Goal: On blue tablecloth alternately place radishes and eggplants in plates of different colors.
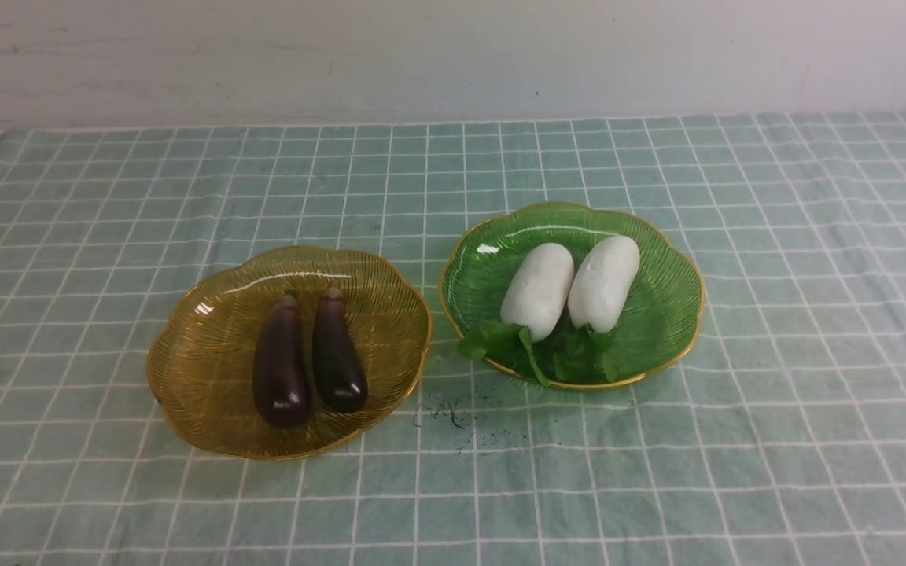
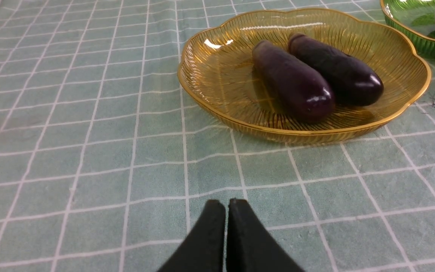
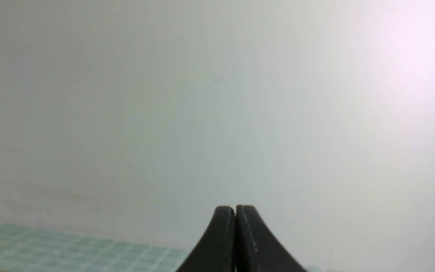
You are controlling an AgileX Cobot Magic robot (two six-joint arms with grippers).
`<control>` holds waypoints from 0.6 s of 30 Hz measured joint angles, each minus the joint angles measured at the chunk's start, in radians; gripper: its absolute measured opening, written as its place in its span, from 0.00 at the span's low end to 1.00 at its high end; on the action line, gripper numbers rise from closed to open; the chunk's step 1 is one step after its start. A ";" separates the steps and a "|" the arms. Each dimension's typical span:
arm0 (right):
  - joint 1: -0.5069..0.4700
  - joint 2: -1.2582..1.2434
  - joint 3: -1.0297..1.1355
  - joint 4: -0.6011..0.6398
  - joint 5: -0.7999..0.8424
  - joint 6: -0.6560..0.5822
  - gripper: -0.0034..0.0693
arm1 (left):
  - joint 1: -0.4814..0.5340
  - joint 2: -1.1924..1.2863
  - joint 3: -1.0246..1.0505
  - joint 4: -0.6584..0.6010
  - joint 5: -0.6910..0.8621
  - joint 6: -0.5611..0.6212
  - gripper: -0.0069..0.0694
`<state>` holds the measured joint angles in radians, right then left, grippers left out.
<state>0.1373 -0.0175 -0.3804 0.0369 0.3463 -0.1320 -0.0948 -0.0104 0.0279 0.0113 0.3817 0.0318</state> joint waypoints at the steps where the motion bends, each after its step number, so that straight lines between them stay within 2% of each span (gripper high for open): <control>1: 0.000 0.000 0.010 -0.014 0.027 0.002 0.03 | 0.000 0.000 0.000 0.000 0.000 0.000 0.08; 7: 0.000 0.000 0.112 -0.037 0.060 0.057 0.03 | 0.000 0.000 0.000 -0.001 0.000 0.000 0.08; 15: -0.007 0.000 0.279 -0.060 0.059 0.072 0.03 | 0.000 0.000 0.000 -0.001 0.000 0.000 0.08; 18: -0.057 0.001 0.377 -0.063 0.065 0.074 0.03 | 0.000 0.000 0.000 -0.001 0.000 0.000 0.08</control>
<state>0.0799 -0.0167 -0.0037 -0.0256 0.4108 -0.0579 -0.0948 -0.0104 0.0279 0.0105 0.3817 0.0318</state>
